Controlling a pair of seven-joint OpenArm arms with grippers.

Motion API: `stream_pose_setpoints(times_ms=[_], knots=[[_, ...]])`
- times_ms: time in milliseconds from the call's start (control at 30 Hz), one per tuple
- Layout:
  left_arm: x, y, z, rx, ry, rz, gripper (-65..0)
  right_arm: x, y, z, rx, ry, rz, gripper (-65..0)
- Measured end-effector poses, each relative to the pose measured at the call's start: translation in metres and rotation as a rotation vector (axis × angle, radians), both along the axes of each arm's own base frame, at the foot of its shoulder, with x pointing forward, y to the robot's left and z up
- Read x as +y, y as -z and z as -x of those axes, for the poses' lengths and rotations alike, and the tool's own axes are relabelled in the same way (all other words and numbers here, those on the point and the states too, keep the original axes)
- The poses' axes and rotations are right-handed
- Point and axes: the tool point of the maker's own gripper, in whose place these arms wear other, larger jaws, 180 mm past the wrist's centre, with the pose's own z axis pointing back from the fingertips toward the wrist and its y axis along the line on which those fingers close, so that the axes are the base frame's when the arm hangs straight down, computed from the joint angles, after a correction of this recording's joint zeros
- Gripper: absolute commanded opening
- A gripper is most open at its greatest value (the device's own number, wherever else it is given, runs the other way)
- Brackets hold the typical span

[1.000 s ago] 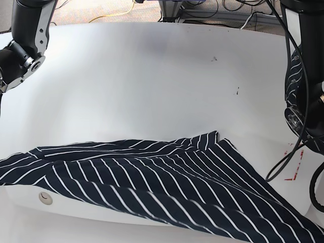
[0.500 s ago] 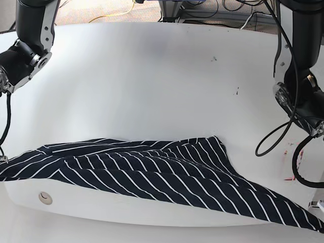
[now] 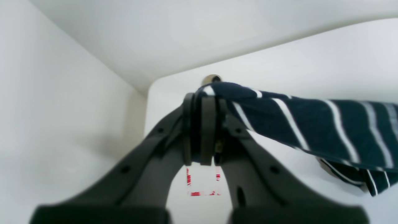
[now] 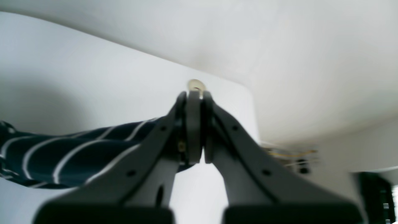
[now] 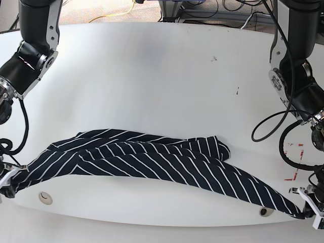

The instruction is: Layout the t-shirt on the table in an organized manner, then fold the t-shirt properly

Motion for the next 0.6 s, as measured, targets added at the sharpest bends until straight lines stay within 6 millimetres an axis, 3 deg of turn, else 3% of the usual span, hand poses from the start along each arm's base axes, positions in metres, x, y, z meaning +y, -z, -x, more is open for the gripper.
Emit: stream_pose_setpoints(times_ms=[233, 600], knots=[[-0.003, 0.025, -0.003, -0.004, 0.035, 0.037, -65.0, 0.003, 0.046, -0.016, 0.055, -0.015, -0.117, -65.0], [0.015, 0.082, 0.0, 0.035, 0.048, 0.112, -65.0, 0.021, 0.09, -0.03, 0.074, -0.068, -0.21, -65.0]])
